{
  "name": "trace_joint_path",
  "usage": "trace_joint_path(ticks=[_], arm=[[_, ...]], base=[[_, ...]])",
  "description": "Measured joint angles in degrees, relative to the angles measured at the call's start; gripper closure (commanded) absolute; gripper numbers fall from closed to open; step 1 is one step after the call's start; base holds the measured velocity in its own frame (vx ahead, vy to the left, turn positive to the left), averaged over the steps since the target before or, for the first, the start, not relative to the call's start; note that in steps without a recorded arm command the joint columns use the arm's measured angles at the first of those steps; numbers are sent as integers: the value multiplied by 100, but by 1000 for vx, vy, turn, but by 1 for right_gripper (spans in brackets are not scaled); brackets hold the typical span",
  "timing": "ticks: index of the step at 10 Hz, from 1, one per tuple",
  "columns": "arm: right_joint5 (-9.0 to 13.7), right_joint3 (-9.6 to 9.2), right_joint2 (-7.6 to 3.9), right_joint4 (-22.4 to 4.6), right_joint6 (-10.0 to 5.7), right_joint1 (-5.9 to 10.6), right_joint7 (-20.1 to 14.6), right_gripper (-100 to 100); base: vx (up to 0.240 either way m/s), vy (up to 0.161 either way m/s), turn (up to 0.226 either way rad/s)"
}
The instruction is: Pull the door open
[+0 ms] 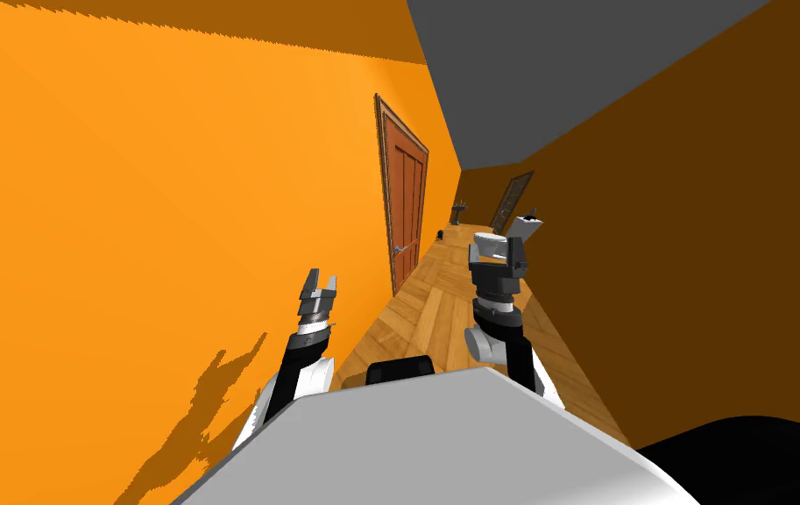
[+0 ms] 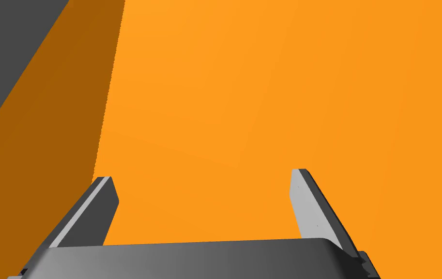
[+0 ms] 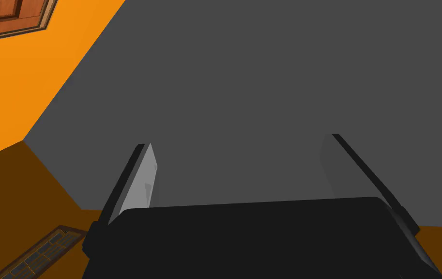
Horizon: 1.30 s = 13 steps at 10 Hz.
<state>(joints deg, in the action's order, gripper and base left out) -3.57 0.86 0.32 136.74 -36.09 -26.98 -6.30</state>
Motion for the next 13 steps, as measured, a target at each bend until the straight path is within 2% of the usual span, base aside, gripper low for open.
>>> trace_joint_path(ticks=[4,6,8,10,13], arm=[[13,-27,-86,-498,-59,188,13,-100],[68,29,-179,-806,-74,312,-27,-100],[82,8,-218,-1067,-151,347,-32,-100],[88,-5,-252,-1332,-112,500,-16,-100],[143,29,-350,-1816,-201,651,-53,-100]], base=[[91,-66,136],[85,-73,133],[71,-64,114],[71,-73,137],[79,-84,157]])
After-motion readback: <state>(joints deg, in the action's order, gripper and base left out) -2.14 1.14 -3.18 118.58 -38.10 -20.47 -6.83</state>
